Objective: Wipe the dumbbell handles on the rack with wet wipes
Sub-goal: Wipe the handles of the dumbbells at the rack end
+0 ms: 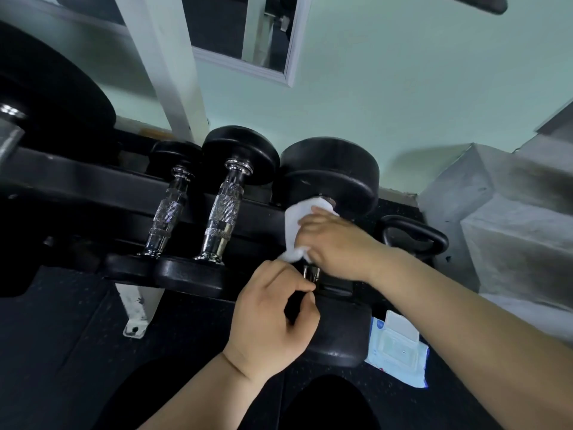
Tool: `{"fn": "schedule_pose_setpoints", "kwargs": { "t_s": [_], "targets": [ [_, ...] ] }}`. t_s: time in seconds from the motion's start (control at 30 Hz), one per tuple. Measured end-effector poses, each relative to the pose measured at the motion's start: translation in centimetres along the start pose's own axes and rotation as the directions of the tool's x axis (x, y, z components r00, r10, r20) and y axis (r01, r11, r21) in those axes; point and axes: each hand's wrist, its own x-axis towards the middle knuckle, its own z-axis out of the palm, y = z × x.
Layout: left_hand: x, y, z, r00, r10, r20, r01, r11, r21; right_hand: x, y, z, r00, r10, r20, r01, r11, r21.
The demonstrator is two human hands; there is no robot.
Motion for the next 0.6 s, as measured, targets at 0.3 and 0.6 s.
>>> {"fn": "schedule_pose_setpoints", "kwargs": {
  "t_s": [0.3, 0.6],
  "targets": [
    [0.0, 0.0, -0.1, 1.0, 0.003, 0.0, -0.003, 1.0, -0.018, 0.7, 0.6, 0.7, 0.994, 0.055, -0.09, -0.052, 0.998, 0.035],
    [0.2, 0.1, 0.0, 1.0, 0.011, -0.008, -0.011, 0.999, -0.037, -1.0, -0.9, 0.6, 0.87, 0.442, -0.218, -0.231, 0.756, 0.612]
  ]
}}
